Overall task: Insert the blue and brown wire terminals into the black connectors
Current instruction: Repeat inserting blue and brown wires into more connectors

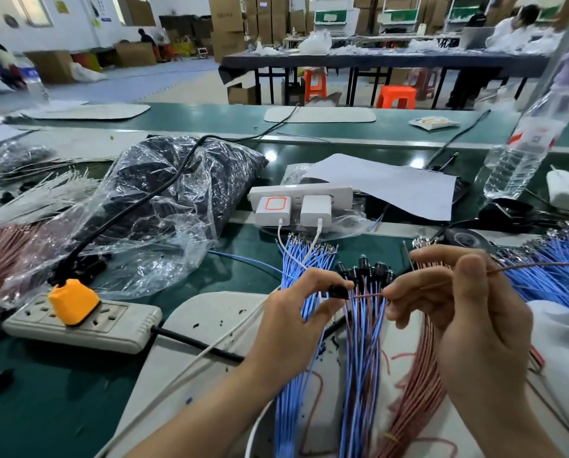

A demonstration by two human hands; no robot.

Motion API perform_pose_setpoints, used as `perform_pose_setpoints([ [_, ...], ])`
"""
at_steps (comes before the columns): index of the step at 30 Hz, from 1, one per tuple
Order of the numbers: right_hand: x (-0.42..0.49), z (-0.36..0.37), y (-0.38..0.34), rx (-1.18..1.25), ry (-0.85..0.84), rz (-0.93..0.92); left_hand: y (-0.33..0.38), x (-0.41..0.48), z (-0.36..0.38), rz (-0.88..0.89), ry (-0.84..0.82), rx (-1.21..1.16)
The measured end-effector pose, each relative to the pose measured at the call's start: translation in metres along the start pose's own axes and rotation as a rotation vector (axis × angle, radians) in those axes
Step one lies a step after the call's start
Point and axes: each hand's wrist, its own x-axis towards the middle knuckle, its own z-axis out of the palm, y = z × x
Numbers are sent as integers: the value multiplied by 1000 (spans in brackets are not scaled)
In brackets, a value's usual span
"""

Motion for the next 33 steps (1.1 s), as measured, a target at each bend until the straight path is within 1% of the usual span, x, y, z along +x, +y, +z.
perform_pose_setpoints([
  [6,-1,1,1,-60,-20,-51,-1,0,-1,-1,-4,54],
  [12,-3,-1,6,-189,-71,-79,0,0,0,23,-18,89],
  [15,-4,0,9,-242,-106,-74,0,-1,0,64,-20,119],
  [17,-5,1,12,-263,-149,-47,1,-1,-1,126,-38,156],
  [21,-4,1,16,-231,-223,120,-1,0,-1,214,-52,172],
  [24,-4,2,20,-327,-325,180,-2,0,-1,198,-88,98],
  [26,-6,4,22,-265,-351,264,-3,0,-1,170,-82,56],
  [28,-7,3,23,-187,-343,352,-2,2,-2,104,-46,-70],
  [30,-9,3,24,-177,-329,413,1,3,-5,15,-13,-241],
  [33,-9,5,25,-157,-284,437,1,3,-6,-104,7,-367],
])
